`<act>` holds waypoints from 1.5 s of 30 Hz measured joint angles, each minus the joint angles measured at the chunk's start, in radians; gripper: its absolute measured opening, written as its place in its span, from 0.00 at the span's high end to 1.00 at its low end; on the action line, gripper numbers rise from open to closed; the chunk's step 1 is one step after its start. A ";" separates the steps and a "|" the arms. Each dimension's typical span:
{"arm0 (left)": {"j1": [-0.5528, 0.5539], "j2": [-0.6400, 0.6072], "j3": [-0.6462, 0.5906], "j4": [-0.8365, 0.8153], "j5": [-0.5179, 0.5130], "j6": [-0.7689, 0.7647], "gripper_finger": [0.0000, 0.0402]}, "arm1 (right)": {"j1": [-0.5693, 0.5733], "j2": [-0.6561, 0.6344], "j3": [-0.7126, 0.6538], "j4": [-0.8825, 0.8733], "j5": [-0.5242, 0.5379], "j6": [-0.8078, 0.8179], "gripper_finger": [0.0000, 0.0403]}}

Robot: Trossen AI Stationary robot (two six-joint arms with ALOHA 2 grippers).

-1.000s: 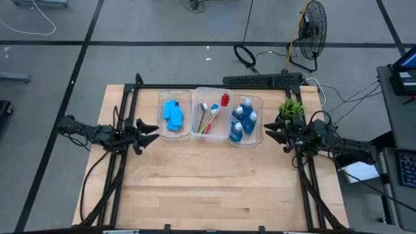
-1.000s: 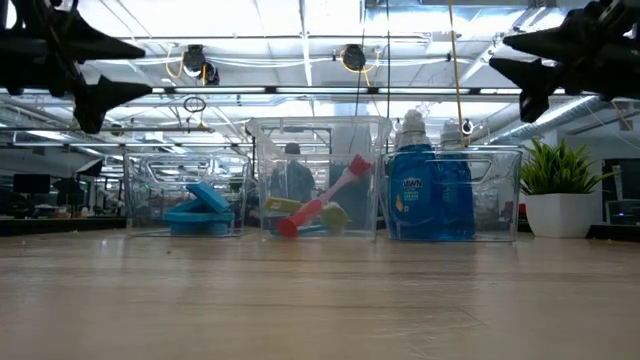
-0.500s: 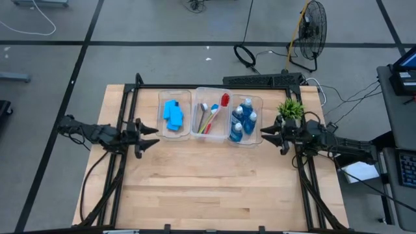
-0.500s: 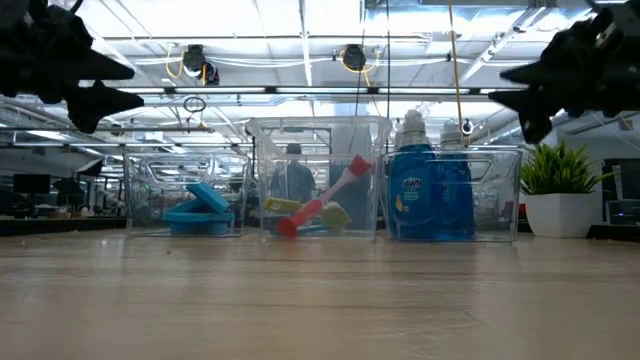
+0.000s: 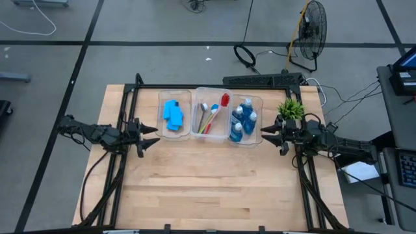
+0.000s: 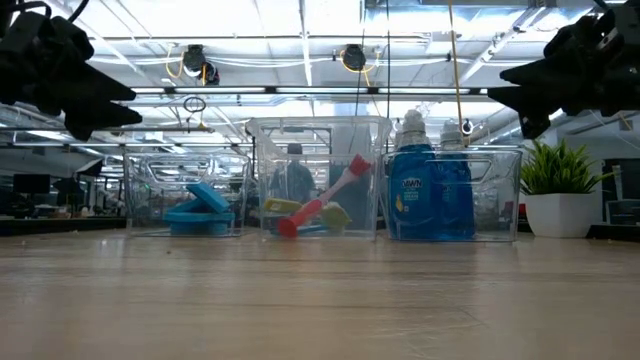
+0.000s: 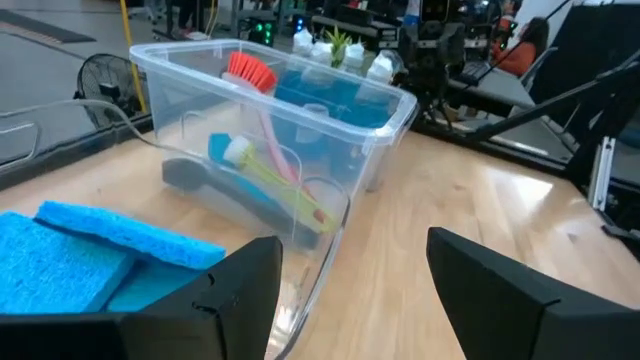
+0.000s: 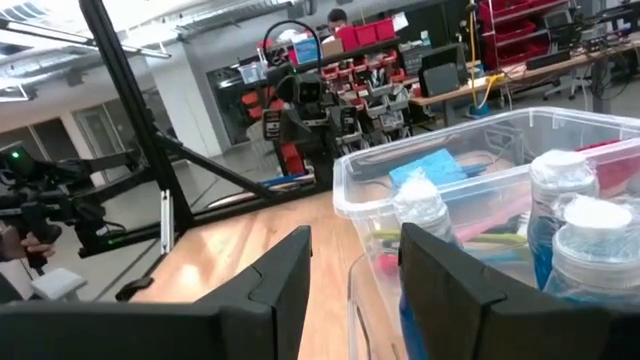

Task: Pick & Place Kitchen Sink Supplies
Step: Return to Home Position

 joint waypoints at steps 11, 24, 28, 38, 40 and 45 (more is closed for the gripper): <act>0.000 0.000 0.000 -0.005 -0.012 0.011 0.37 | 0.000 0.000 0.000 0.001 0.000 -0.071 0.65; 0.000 0.000 0.000 -0.003 -0.013 0.028 0.37 | 0.000 0.000 0.000 0.001 0.000 -0.071 0.65; 0.000 0.000 0.000 -0.003 -0.013 0.028 0.37 | 0.000 0.000 0.000 0.001 0.000 -0.071 0.65; 0.000 0.000 0.000 -0.003 -0.013 0.028 0.37 | 0.000 0.000 0.000 0.002 0.000 -0.071 0.65; 0.000 0.000 0.000 -0.003 -0.013 0.028 0.37 | 0.000 0.000 0.000 0.002 0.000 -0.071 0.65; 0.000 0.000 0.000 -0.003 -0.013 0.028 0.37 | 0.000 0.000 0.000 0.002 0.000 -0.071 0.65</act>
